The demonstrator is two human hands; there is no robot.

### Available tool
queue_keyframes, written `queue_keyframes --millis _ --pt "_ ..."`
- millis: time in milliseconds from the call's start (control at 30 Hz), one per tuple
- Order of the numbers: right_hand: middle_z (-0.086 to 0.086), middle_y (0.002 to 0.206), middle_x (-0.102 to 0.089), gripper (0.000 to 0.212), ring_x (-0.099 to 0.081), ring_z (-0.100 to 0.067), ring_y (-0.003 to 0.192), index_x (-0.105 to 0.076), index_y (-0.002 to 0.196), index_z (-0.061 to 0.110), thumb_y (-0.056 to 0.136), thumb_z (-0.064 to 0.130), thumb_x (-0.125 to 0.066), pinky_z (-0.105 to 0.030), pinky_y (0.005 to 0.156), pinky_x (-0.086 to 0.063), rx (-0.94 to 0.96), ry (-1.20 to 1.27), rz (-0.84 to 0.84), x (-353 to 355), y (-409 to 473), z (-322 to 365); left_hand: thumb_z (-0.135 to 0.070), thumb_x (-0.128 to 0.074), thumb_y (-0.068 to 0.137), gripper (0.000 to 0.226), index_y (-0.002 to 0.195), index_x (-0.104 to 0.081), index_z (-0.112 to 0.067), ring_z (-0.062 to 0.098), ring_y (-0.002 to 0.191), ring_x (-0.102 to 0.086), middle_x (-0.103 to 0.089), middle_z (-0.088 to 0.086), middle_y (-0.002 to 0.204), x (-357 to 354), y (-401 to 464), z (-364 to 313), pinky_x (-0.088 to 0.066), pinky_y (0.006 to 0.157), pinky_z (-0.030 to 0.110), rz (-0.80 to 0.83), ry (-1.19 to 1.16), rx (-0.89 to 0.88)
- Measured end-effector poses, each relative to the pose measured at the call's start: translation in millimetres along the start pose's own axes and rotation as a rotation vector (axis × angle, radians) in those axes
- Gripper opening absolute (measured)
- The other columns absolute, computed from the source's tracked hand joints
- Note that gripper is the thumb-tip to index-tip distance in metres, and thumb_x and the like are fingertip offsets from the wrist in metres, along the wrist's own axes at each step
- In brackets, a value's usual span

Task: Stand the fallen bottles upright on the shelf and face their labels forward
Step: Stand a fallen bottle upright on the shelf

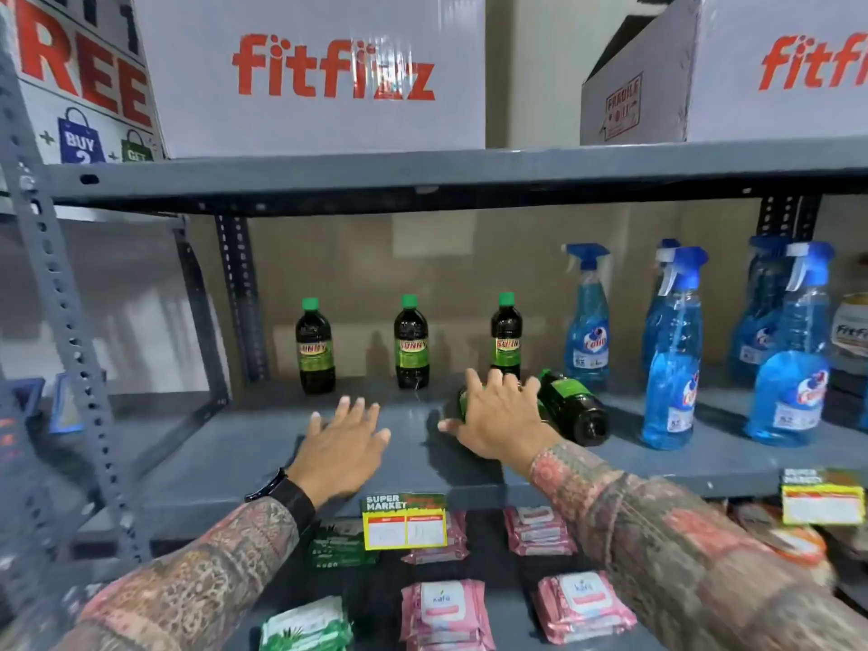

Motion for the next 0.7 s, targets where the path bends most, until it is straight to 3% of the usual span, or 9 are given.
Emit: queue_keyframes --millis 100,267,400,700 --pt "-0.013 0.133 -0.053 0.084 -0.051 -0.038 0.125 -0.052 0.137 0.016 0.081 0.078 -0.058 -0.056 0.104 -0.033 -0.021 -0.059 0.015 -5 6 6 -0.053 -0.014 0.108 0.069 0.166 -0.005 -0.018 0.024 0.161 0.007 0.003 0.003 0.176 -32 2 18 0.006 0.126 0.061 0.216 -0.048 0.074" --pt "-0.013 0.124 -0.051 0.064 -0.052 -0.036 0.116 -0.056 0.123 0.014 0.079 0.057 -0.074 -0.048 0.091 -0.047 0.045 -0.001 -0.069 -1 7 34 -0.052 -0.013 0.108 0.068 0.166 -0.005 -0.018 0.021 0.162 0.003 0.001 0.0 0.175 -38 6 29 0.006 0.126 0.06 0.206 -0.073 0.065" --pt "-0.014 0.123 -0.05 0.053 -0.05 -0.038 0.116 -0.055 0.122 0.012 0.086 0.047 -0.071 -0.046 0.083 -0.054 0.116 0.164 -0.099 0 11 62 -0.052 -0.014 0.108 0.068 0.166 -0.007 -0.019 0.019 0.162 0.002 0.0 -0.001 0.175 -36 5 56 0.007 0.126 0.057 0.199 -0.087 0.102" --pt "-0.014 0.135 -0.048 0.065 -0.044 -0.039 0.124 -0.049 0.145 0.015 0.09 0.047 -0.062 -0.049 0.105 -0.045 0.201 0.582 0.047 -21 31 139 -0.047 -0.017 0.108 0.066 0.166 -0.012 -0.014 0.021 0.162 -0.001 -0.004 0.002 0.176 -18 11 130 0.003 0.128 0.056 0.157 -0.045 0.235"
Point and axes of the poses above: each hand's wrist, its own y-axis towards the middle knuckle, its own x-axis out of the back of the hand, z = x × y, the point moved 9 cm from there along y, towards the middle knuckle
